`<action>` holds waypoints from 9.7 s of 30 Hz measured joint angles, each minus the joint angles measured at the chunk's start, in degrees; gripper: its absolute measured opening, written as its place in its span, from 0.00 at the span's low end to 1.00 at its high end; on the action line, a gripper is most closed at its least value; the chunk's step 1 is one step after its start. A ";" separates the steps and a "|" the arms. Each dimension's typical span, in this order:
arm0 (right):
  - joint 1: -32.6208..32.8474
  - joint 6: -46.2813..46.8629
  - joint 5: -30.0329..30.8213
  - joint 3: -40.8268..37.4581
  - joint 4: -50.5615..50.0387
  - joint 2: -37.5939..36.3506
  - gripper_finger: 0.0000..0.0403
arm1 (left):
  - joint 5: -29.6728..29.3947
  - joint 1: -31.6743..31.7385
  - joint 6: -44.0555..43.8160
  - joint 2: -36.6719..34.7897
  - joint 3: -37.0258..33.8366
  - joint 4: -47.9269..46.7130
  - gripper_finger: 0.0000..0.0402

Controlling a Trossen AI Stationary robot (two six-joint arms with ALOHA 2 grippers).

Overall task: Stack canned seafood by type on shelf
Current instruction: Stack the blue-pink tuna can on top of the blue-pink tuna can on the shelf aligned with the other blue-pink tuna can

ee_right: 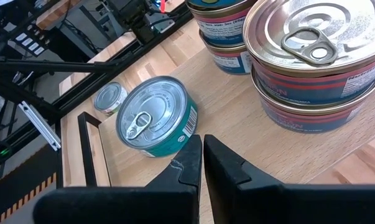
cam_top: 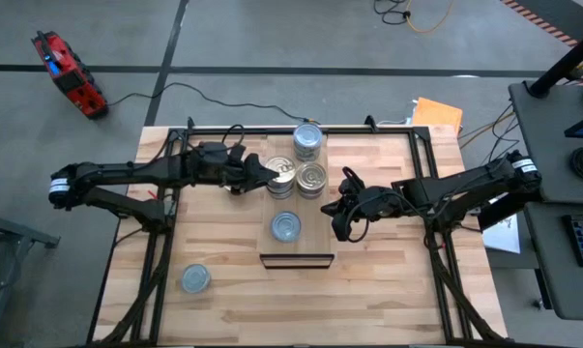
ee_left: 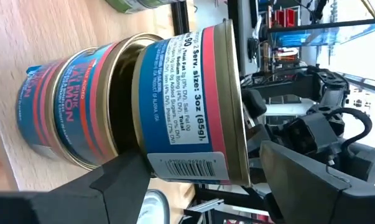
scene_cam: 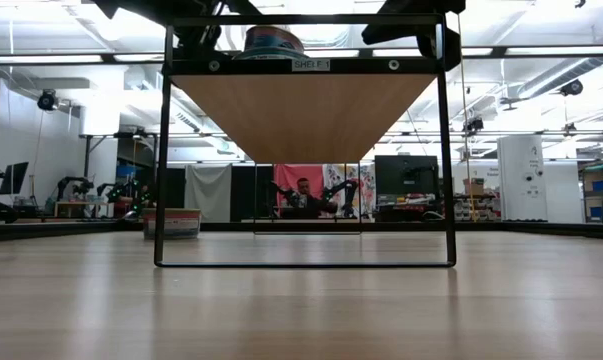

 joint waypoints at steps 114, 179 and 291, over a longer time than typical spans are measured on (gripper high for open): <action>0.00 0.49 0.57 0.00 -0.42 0.00 0.02 | 11.62 1.95 -4.12 -0.55 -0.15 0.71 0.85; 0.00 0.59 3.04 0.00 -0.40 0.00 0.02 | 19.28 4.50 -7.83 -0.11 1.57 -3.52 0.85; 0.00 2.12 4.50 0.00 -0.85 0.00 0.02 | 22.28 7.76 9.73 4.07 1.46 3.86 0.85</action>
